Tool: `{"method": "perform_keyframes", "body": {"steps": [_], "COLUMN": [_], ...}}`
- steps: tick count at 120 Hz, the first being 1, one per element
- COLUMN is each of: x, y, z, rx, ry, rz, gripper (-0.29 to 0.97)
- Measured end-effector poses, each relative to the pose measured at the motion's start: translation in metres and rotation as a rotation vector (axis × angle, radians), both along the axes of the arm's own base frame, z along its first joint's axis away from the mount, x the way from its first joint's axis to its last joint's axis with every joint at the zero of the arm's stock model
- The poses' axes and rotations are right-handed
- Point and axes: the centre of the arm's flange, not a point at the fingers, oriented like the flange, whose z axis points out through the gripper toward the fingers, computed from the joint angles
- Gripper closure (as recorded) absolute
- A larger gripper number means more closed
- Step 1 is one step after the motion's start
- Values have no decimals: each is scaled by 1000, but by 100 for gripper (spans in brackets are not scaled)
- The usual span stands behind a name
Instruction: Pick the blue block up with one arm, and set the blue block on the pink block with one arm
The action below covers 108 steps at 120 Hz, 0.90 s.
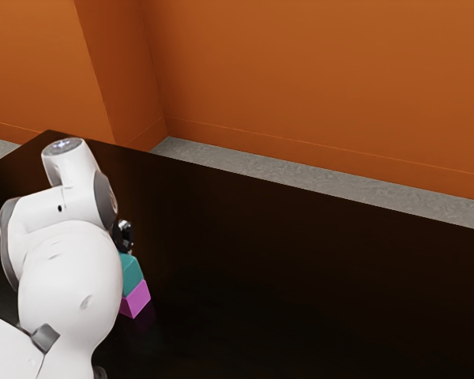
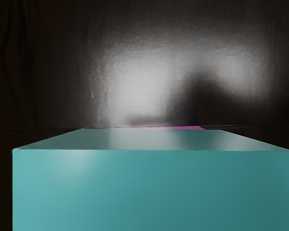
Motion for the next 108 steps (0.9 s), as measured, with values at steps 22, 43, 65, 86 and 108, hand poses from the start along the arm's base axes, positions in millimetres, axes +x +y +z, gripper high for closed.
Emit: {"method": "perform_keyframes", "body": {"steps": [22,43,65,86,108], "x": [-3,-3,2,6,10], "y": [5,5,5,1,-2], "z": [-3,-4,-6,-9,-6], "rx": [-4,-6,-7,-12,-12], "ry": [5,6,7,6,-3], "rz": [48,75,94,105,109], "gripper": [33,32,32,34,35]}}
